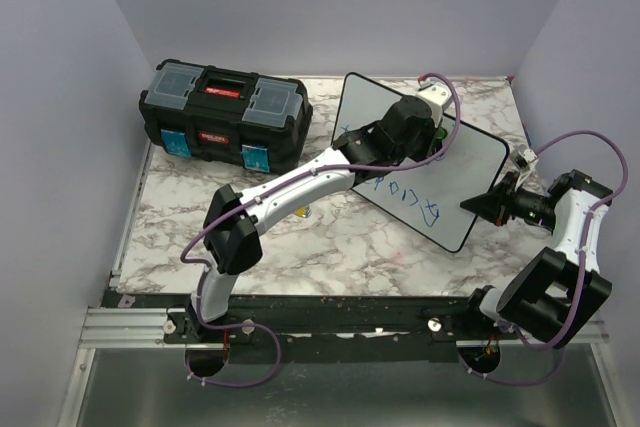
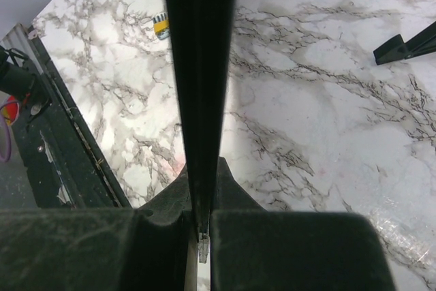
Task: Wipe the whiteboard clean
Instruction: Erase the whiteboard at the center of the board.
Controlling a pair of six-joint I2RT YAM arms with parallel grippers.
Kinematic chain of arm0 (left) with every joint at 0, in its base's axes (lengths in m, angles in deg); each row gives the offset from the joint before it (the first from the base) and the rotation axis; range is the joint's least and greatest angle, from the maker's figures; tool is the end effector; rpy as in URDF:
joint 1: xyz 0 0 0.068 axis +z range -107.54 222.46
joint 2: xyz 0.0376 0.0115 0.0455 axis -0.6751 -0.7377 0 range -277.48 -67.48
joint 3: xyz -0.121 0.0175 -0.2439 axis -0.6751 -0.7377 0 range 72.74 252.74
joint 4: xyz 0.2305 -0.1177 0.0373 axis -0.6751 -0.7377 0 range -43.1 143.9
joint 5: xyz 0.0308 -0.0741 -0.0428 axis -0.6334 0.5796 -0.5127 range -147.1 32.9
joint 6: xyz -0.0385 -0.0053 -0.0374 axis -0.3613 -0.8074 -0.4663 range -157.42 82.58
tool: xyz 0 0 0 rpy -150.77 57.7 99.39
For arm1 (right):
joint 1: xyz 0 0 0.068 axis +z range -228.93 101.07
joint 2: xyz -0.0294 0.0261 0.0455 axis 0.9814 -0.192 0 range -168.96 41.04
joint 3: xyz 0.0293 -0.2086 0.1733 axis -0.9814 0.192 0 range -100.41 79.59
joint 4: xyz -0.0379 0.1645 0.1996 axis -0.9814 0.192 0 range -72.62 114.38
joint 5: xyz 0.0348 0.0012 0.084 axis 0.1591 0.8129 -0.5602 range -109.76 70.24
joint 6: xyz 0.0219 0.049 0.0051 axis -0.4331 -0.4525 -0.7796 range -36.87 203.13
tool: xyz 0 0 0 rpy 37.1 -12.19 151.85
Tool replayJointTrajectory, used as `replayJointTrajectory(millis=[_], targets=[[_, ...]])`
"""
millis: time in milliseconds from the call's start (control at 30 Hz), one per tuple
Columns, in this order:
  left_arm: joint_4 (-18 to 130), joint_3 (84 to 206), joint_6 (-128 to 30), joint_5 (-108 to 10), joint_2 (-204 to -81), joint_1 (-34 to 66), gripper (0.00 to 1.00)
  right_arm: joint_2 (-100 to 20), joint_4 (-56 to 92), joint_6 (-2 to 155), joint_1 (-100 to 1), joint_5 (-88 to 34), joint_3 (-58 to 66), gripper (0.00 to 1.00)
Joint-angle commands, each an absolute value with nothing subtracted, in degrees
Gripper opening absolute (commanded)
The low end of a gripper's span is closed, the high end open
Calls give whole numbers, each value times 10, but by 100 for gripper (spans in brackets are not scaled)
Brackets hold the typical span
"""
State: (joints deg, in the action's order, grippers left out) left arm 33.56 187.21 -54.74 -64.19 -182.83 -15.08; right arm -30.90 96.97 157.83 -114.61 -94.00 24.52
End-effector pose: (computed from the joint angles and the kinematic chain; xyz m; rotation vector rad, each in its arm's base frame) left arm 0.2618 -0.4034 0.3688 0.6113 1.9172 -0.7377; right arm 0.1667 -0.0776 0.2676 -0.5732 1.8676 0.9339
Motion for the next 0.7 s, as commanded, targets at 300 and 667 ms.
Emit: replayJointTrajectory(millis=[300,667], targets=[[346,1820,-578,-626,-1826,-183,0,-295,987,1627,-1133,-962,243,1],[321,1887,-545,-639,-1843,-165,0,-292,987,1627,-1133,-962,243,1]])
